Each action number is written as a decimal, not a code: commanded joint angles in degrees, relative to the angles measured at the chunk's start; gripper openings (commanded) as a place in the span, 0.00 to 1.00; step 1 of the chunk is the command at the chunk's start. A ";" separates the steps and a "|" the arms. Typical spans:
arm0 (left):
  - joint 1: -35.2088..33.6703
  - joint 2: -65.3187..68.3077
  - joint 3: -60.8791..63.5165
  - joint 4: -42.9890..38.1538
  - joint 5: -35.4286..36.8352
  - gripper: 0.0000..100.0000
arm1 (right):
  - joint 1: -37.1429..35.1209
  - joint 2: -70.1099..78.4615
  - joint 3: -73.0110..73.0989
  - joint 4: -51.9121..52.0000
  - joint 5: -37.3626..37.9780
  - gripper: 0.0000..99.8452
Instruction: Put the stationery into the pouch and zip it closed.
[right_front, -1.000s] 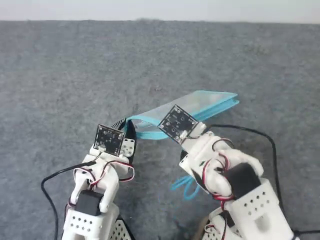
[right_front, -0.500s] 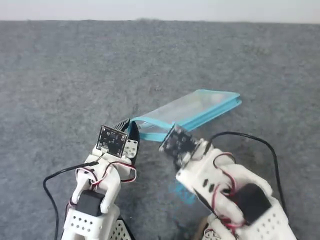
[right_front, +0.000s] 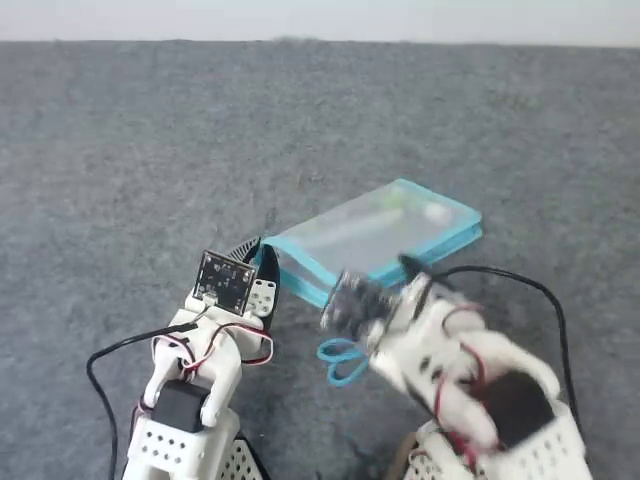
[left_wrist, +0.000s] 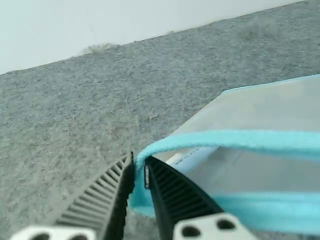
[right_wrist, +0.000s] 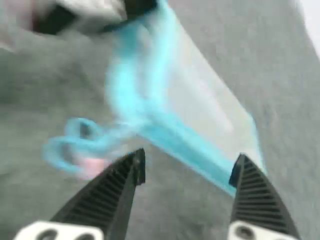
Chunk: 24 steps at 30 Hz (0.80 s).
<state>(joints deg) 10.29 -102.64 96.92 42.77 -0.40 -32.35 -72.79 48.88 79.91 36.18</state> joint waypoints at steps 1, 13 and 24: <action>0.35 0.18 -0.22 -1.32 -1.32 0.01 | 6.73 4.53 3.69 -7.08 8.62 0.27; 0.35 0.18 -0.22 -1.32 -1.32 0.01 | 6.11 16.22 5.63 -22.46 11.87 0.27; 0.35 0.35 -0.22 -1.23 -1.32 0.01 | -4.53 16.66 5.71 -29.76 13.80 0.05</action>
<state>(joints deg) 9.93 -102.64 96.92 42.77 -0.48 -34.29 -55.65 55.12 52.13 48.66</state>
